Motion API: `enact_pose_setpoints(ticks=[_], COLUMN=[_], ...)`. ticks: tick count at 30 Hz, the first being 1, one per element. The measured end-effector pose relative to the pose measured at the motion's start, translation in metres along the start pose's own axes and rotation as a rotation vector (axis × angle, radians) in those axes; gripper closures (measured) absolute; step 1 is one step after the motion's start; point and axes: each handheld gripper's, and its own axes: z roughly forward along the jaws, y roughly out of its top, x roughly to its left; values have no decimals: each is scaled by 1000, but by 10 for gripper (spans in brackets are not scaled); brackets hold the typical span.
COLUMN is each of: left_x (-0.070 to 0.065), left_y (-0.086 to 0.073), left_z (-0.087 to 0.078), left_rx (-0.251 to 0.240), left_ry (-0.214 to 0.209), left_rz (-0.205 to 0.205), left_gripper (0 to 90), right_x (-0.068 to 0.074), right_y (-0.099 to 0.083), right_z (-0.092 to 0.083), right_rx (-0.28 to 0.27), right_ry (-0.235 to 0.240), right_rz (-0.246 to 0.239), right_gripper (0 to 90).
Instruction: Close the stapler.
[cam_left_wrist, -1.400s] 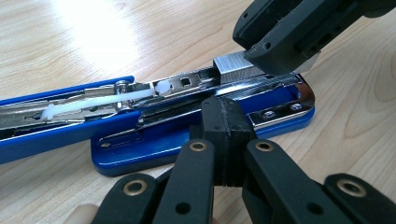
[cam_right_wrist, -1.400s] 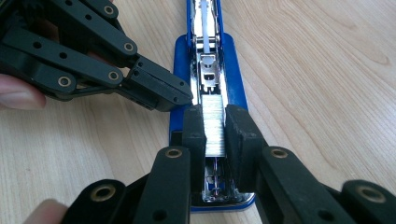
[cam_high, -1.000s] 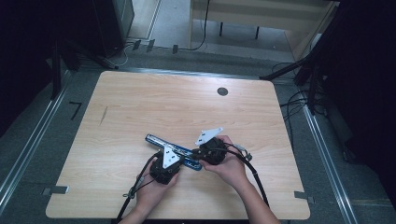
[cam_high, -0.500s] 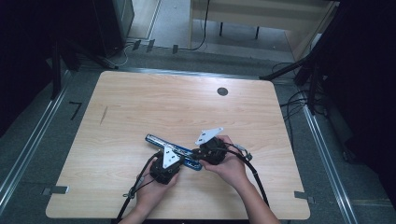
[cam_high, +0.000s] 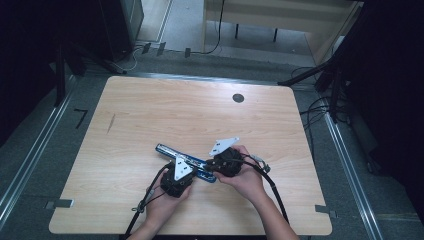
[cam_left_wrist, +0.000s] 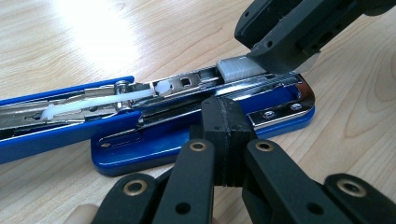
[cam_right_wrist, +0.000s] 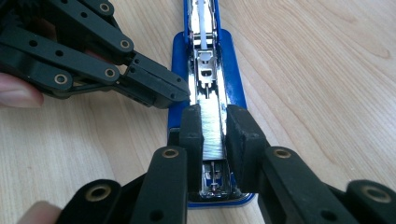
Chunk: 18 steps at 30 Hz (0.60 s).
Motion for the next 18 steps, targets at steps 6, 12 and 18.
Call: enact_pose_setpoints(ticks=[6, 12, 18], left_x=[0, 0, 1], left_y=[0, 0, 0], left_z=[0, 0, 0], left_rx=[0, -2, -1], left_ry=[0, -1, -7], left_rz=[1, -3, -2], left_gripper=[900, 900, 900], right_x=[0, 1, 4], right_y=[-1, 4, 12], right_z=[-2, 2, 11], right_rx=[-28, -67, -75], right_ry=[18, 7, -6], right_rz=[20, 30, 28], right_gripper=[776, 872, 900])
